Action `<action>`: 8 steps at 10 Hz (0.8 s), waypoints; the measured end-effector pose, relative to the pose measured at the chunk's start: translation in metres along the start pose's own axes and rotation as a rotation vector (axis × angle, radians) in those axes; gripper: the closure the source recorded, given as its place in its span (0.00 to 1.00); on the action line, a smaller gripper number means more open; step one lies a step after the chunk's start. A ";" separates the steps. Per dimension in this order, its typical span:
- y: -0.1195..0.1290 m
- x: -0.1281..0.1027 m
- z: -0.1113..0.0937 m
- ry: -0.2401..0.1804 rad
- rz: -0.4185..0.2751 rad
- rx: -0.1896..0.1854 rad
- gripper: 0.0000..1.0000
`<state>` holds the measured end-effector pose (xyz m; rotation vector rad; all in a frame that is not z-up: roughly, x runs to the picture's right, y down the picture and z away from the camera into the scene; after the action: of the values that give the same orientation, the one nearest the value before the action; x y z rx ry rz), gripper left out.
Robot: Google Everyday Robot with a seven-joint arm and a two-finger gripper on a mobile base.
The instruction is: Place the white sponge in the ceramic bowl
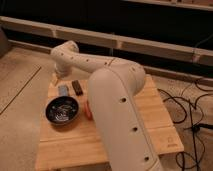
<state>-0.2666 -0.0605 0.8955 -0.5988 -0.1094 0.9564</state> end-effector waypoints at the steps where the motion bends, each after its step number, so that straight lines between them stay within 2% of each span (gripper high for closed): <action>1: -0.005 0.000 0.009 0.009 0.009 -0.010 0.35; 3: -0.005 0.005 0.031 0.048 0.027 -0.046 0.35; 5: 0.001 0.015 0.057 0.113 0.036 -0.098 0.35; 6: 0.001 0.018 0.065 0.139 0.038 -0.110 0.35; 8: -0.004 0.020 0.073 0.160 0.055 -0.123 0.35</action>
<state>-0.2774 -0.0148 0.9551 -0.7927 -0.0087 0.9564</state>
